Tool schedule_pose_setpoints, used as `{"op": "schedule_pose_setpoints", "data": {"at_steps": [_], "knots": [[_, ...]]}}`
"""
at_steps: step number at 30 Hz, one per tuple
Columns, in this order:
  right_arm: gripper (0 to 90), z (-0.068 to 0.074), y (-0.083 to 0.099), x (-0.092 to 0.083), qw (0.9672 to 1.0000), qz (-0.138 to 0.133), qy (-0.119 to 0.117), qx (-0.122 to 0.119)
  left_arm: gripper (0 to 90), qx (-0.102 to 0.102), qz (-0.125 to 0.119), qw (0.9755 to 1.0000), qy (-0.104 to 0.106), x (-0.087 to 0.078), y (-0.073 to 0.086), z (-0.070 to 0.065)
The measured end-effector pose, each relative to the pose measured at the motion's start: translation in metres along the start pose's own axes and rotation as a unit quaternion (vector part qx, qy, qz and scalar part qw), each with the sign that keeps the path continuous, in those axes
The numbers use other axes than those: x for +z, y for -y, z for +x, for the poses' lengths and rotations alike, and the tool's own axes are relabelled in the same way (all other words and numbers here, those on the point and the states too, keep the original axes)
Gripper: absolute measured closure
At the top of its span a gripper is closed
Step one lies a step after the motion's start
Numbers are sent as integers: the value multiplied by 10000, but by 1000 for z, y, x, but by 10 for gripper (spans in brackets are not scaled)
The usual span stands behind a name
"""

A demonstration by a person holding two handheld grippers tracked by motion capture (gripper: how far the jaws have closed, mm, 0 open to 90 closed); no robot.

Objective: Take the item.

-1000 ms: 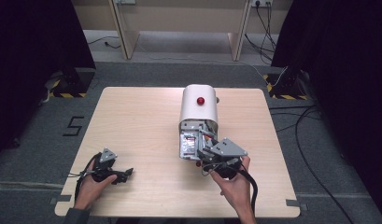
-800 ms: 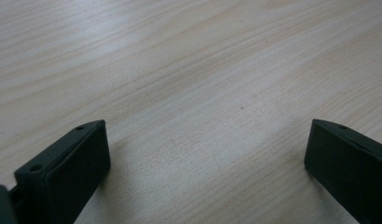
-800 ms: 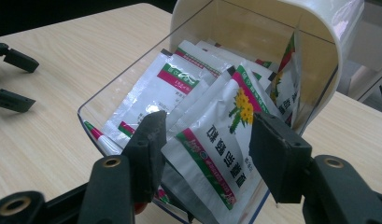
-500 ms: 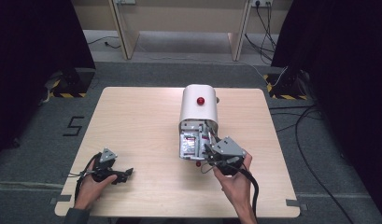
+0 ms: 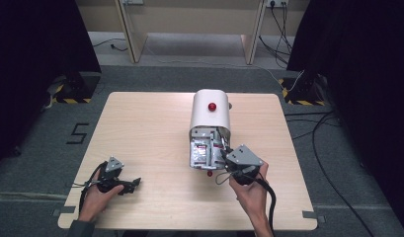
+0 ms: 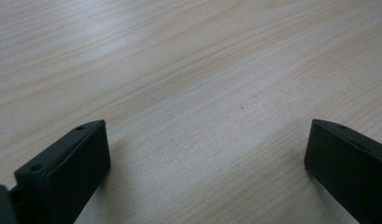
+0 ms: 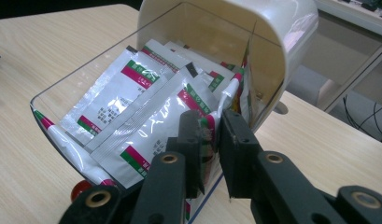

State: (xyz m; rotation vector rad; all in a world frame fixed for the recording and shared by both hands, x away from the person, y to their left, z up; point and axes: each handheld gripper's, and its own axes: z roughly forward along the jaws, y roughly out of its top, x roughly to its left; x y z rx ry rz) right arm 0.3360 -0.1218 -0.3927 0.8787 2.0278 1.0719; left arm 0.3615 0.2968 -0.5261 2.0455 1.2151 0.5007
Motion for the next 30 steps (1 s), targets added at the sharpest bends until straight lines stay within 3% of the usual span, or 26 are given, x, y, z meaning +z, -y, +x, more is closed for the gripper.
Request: {"op": "schedule_pose_setpoints", "data": {"at_steps": [14,30], "knots": [[849,-11,-5,-27,9976,-577,-311,231,0,6,3,10000,-1,0,0,0],[855,-25,-4,-55,9950,-890,-300,351,0,0,1,10000,1,0,0,0]]}}
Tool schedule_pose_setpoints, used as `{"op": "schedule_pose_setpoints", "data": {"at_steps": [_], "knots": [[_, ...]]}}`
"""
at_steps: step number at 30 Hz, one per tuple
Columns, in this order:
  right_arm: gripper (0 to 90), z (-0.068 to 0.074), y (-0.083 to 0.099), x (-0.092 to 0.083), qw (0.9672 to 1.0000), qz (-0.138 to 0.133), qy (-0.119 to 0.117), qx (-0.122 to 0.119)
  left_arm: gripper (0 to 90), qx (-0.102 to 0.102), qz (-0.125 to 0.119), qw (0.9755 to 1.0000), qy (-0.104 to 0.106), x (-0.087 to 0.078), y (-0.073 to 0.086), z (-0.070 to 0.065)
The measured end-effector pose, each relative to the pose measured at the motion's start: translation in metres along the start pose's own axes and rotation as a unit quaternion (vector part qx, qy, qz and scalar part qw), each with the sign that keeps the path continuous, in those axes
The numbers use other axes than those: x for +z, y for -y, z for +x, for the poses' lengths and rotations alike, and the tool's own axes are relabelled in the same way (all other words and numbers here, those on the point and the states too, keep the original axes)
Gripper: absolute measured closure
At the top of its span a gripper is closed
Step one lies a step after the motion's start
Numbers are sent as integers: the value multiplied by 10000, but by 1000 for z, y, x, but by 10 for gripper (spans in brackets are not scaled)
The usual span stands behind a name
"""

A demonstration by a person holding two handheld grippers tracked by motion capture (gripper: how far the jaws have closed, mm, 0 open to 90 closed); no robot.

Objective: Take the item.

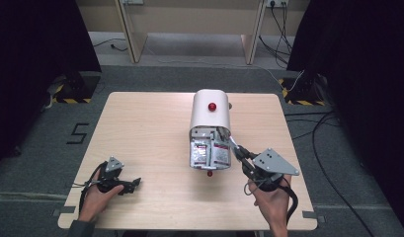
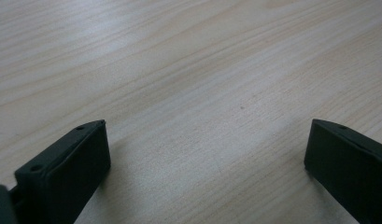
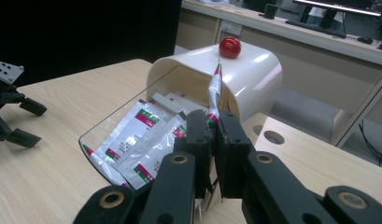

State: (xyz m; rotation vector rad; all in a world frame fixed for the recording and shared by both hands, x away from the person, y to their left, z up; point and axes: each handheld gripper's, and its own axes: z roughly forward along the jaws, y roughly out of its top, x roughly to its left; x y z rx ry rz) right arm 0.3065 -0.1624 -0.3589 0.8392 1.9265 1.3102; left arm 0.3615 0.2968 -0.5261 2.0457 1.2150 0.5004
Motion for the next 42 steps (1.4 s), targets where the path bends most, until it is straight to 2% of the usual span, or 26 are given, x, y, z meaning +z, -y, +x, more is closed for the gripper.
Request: {"op": "schedule_pose_setpoints", "data": {"at_steps": [3,8,12,20,29,31,42], "knots": [[855,1,2,-5,10000,-18,-81,30,0,1,2,10000,0,0,0,0],[856,2,2,-12,10000,-2,-18,-38,0,2,0,10000,-1,0,0,0],[855,-6,6,-16,10000,29,82,36,0,-1,-1,10000,0,0,0,0],[856,-33,26,-18,9984,244,451,244,0,0,-2,10000,0,0,0,0],[856,-61,56,-1,9936,652,766,522,0,5,1,10000,0,0,0,0],[856,-66,63,3,9923,749,838,523,0,-35,-19,10000,6,0,0,-1],[856,-85,89,15,9861,1096,1050,673,0,-37,-21,10000,6,0,0,-1]]}}
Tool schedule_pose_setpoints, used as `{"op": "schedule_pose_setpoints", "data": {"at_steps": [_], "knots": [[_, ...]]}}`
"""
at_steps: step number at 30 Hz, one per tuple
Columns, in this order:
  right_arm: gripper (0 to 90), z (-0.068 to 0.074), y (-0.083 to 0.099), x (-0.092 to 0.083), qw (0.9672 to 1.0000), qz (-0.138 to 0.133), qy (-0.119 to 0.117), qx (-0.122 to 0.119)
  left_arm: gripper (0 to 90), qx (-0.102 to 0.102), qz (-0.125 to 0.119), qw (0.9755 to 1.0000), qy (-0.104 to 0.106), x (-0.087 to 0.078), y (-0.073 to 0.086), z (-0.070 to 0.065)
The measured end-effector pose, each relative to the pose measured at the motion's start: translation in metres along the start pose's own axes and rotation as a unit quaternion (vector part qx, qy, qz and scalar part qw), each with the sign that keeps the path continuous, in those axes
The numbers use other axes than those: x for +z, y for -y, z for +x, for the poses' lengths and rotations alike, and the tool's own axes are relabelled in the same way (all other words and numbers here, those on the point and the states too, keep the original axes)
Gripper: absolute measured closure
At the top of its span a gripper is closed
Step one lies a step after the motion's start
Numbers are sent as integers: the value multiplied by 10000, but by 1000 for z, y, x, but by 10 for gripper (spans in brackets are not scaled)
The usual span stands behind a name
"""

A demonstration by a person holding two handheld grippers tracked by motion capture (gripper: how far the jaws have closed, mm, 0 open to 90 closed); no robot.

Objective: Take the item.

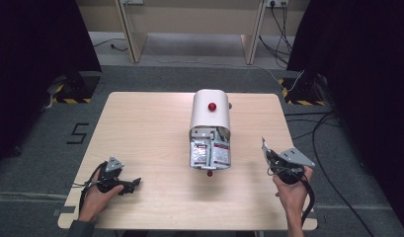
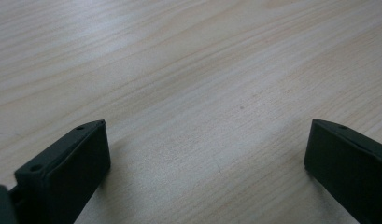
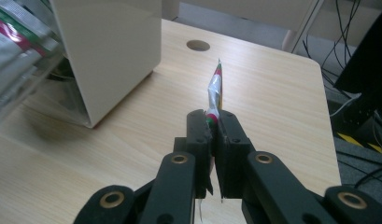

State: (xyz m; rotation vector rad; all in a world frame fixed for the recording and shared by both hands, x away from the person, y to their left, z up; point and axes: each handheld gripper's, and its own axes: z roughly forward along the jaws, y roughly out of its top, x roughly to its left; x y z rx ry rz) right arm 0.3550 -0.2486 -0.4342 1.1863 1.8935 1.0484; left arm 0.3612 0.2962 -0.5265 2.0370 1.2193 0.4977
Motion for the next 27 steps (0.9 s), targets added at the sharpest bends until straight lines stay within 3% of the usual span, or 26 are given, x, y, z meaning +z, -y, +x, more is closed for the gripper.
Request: {"op": "schedule_pose_setpoints", "data": {"at_steps": [12,24,27], "knots": [[856,-9,16,16,9993,324,193,22,0,1,0,10000,0,0,0,0],[855,-10,25,34,9975,587,355,-186,0,0,0,10000,0,0,0,0],[853,-7,28,39,9970,658,304,-253,0,1,0,10000,0,0,0,0]]}}
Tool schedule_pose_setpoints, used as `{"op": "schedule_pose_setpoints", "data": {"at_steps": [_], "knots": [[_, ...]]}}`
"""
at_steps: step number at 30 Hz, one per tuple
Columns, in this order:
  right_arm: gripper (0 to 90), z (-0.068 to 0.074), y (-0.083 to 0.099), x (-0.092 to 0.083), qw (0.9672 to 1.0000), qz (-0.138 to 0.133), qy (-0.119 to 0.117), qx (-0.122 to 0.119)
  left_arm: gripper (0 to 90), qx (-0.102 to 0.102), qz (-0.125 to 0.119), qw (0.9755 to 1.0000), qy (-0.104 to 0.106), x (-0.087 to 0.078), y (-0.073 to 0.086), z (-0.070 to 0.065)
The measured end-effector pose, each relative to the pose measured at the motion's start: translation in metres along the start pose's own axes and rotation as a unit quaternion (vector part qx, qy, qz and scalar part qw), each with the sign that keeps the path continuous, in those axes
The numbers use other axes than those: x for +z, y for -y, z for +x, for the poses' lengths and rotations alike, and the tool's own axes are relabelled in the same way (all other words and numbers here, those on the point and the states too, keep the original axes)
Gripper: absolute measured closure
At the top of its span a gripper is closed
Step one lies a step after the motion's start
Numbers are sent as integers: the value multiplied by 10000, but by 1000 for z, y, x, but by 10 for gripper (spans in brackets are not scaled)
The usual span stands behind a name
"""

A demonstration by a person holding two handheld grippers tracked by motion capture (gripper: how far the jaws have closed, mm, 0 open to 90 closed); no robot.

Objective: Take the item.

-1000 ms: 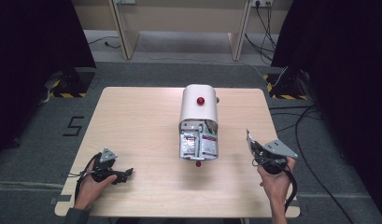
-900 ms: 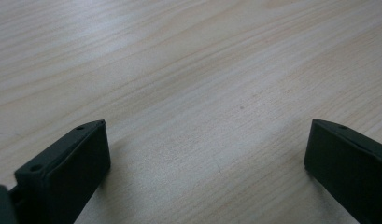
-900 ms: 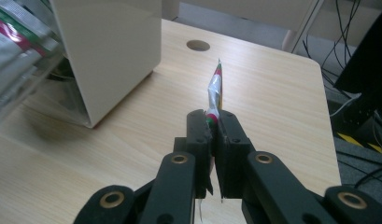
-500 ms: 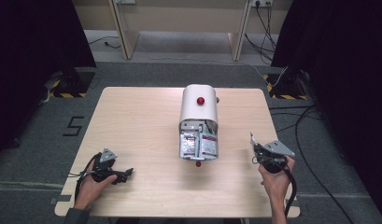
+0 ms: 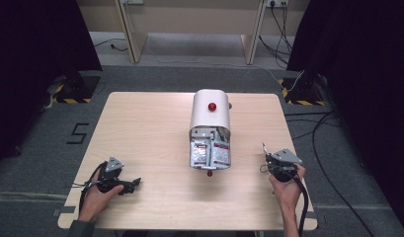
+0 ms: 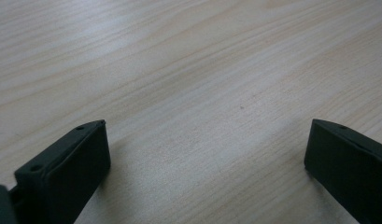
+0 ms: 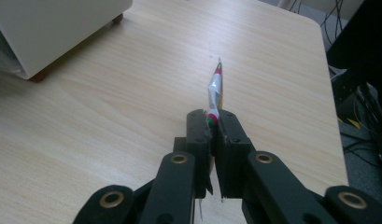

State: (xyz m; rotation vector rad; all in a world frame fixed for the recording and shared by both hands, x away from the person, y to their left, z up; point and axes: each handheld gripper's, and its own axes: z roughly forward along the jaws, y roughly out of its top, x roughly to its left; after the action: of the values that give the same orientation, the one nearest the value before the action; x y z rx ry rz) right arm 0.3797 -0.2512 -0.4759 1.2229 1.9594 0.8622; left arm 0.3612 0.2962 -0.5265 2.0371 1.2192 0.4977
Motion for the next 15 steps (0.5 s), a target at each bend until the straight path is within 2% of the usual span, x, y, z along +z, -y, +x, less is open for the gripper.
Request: {"op": "schedule_pose_setpoints", "data": {"at_steps": [2,7,15], "knots": [[841,3,0,3,9999,43,-63,-129,0,1,1,10000,0,0,0,0],[808,10,2,10,9994,181,-153,-269,0,0,1,10000,-1,0,0,0],[718,15,2,16,9992,266,-156,-258,0,1,1,10000,-1,0,0,0]]}}
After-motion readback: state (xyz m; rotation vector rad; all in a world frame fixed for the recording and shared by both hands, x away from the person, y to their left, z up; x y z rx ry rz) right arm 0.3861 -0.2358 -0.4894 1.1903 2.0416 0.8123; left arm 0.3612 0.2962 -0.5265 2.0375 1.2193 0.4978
